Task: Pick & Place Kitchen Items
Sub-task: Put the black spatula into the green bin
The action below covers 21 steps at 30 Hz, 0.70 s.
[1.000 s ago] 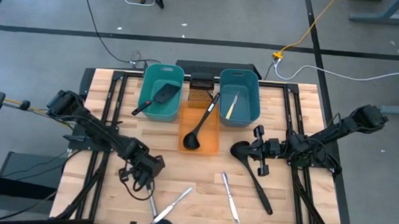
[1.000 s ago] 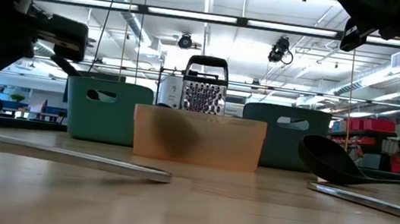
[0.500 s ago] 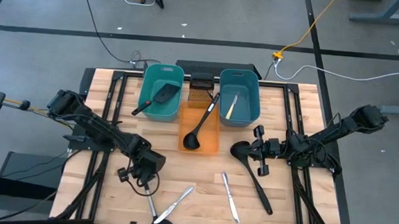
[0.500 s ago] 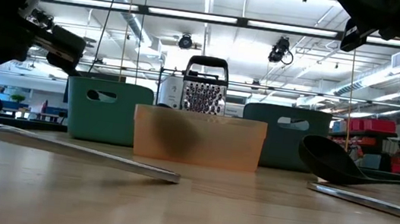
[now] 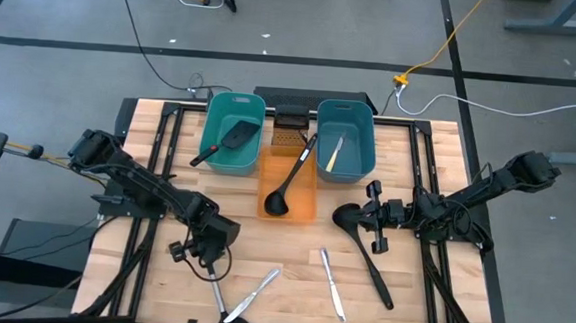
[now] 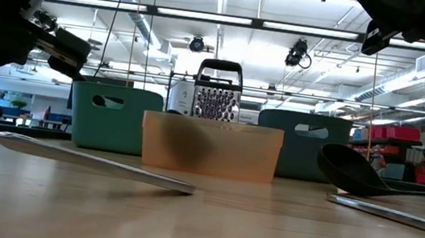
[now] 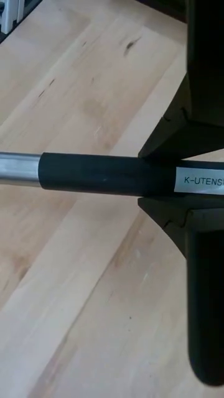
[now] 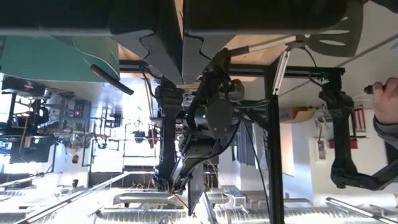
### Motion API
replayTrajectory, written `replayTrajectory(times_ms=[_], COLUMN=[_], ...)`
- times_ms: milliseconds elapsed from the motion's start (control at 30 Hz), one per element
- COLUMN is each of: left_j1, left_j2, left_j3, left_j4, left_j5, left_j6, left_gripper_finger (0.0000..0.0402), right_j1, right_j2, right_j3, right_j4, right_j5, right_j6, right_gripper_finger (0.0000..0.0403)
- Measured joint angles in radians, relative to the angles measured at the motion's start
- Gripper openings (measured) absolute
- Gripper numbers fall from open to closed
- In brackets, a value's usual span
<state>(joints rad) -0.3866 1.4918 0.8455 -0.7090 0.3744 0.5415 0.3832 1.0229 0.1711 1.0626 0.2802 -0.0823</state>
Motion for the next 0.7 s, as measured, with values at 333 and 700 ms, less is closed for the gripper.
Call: replayTrajectory(times_ms=[333,700], left_j1=[0.003,0.015], left_j2=[0.0,0.0], left_j3=[0.002,0.002], left_j4=[-0.051,-0.051], left_j5=[-0.075,-0.145], left_j6=[-0.021,0.006], left_gripper_finger=[0.0086,0.0085], right_j1=[0.0,0.0], right_j2=[0.0,0.0], right_j3=[0.0,0.0], right_j4=[0.0,-0.001], right_j5=[0.0,-0.003], right_j6=[0.004,0.036], right_gripper_finger=[0.0007,0.0007])
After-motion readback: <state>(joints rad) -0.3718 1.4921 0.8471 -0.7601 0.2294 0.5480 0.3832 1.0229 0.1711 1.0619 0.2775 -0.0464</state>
